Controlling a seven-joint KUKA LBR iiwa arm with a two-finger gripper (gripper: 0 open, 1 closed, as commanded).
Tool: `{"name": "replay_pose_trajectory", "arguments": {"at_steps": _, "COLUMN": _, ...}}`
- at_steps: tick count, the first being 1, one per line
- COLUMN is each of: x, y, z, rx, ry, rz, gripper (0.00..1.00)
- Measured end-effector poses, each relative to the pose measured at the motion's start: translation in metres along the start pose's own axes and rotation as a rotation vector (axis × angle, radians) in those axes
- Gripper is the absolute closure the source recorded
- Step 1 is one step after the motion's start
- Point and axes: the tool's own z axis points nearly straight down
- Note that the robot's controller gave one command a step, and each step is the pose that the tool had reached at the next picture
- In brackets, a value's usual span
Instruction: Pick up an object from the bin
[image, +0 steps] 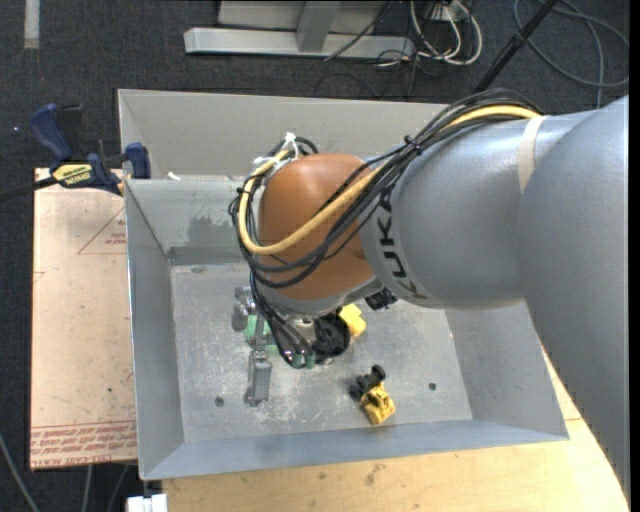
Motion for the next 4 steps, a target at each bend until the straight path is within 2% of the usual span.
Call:
{"name": "replay_pose_trajectory", "arguments": {"at_steps": 1, "x": -0.002, "y": -0.001, "z": -0.004, "rx": -0.001, "ry": -0.007, "rz": 0.004, "gripper": 0.00}}
{"name": "replay_pose_trajectory", "arguments": {"at_steps": 2, "x": -0.062, "y": -0.050, "z": 0.036, "rx": -0.003, "ry": -0.015, "rz": -0.141, "gripper": 0.00}}
{"name": "replay_pose_trajectory", "arguments": {"at_steps": 3, "x": -0.073, "y": -0.065, "z": 0.030, "rx": -0.002, "ry": -0.009, "rz": -0.065, "gripper": 0.00}}
{"name": "replay_pose_trajectory", "arguments": {"at_steps": 4, "x": -0.078, "y": -0.068, "z": 0.053, "rx": -0.001, "ry": -0.010, "rz": -0.177, "gripper": 0.00}}
